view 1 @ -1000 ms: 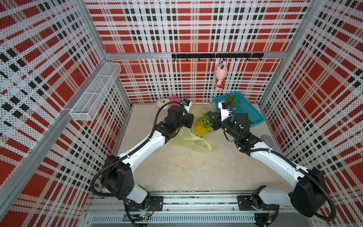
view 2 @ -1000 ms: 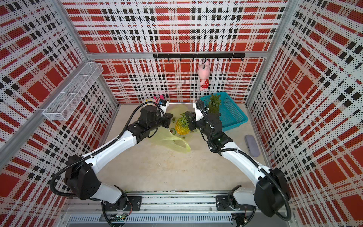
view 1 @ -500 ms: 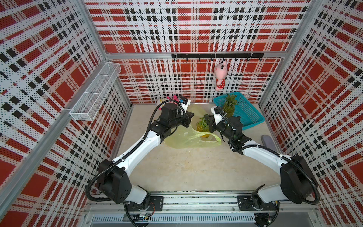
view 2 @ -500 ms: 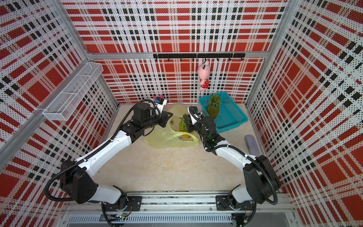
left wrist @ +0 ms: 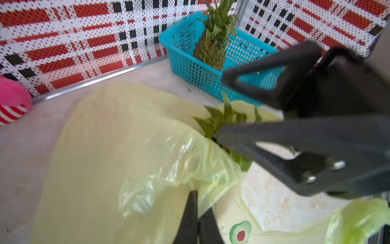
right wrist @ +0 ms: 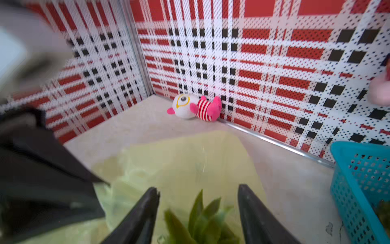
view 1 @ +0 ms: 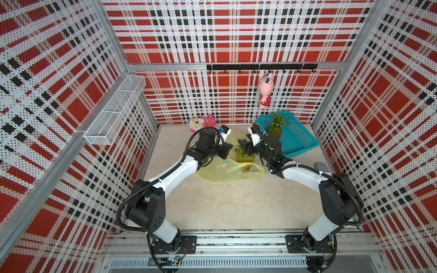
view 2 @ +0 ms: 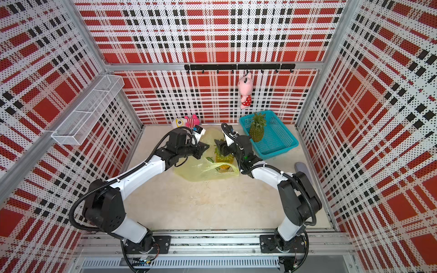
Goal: Place the pineapple into a plastic bag & tie a knot
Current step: Place the pineapple in the plastic bag, then pick up the pineapple from the basket.
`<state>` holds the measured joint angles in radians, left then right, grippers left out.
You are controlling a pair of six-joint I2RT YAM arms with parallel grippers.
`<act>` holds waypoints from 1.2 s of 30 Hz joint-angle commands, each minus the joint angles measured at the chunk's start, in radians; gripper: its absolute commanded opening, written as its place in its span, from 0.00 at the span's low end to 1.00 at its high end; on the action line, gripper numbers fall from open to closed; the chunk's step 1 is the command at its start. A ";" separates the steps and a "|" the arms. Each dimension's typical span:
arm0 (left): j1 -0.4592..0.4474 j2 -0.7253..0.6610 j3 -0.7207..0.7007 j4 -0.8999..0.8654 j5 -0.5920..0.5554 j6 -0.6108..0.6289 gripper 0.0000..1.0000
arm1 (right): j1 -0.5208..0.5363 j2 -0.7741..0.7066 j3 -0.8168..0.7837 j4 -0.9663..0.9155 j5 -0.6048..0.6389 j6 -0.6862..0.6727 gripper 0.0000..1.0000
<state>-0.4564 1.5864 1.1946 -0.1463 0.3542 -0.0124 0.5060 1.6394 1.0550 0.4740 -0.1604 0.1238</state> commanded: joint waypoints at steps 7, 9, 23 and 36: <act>-0.001 -0.005 -0.009 0.013 -0.036 0.024 0.00 | -0.239 -0.141 0.145 -0.366 0.041 0.235 0.91; -0.007 -0.009 -0.014 0.012 -0.055 0.020 0.00 | -0.294 -0.130 0.190 -0.468 0.068 0.230 0.92; -0.051 0.001 -0.021 -0.012 -0.157 0.018 0.00 | -0.414 0.303 0.769 -0.882 0.216 0.165 0.92; -0.073 -0.024 -0.057 -0.027 -0.208 0.014 0.00 | -0.416 0.559 1.028 -0.864 0.195 0.135 0.82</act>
<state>-0.5220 1.5906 1.1614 -0.1581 0.1631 0.0006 0.0895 2.1662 2.0621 -0.3927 0.0639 0.2756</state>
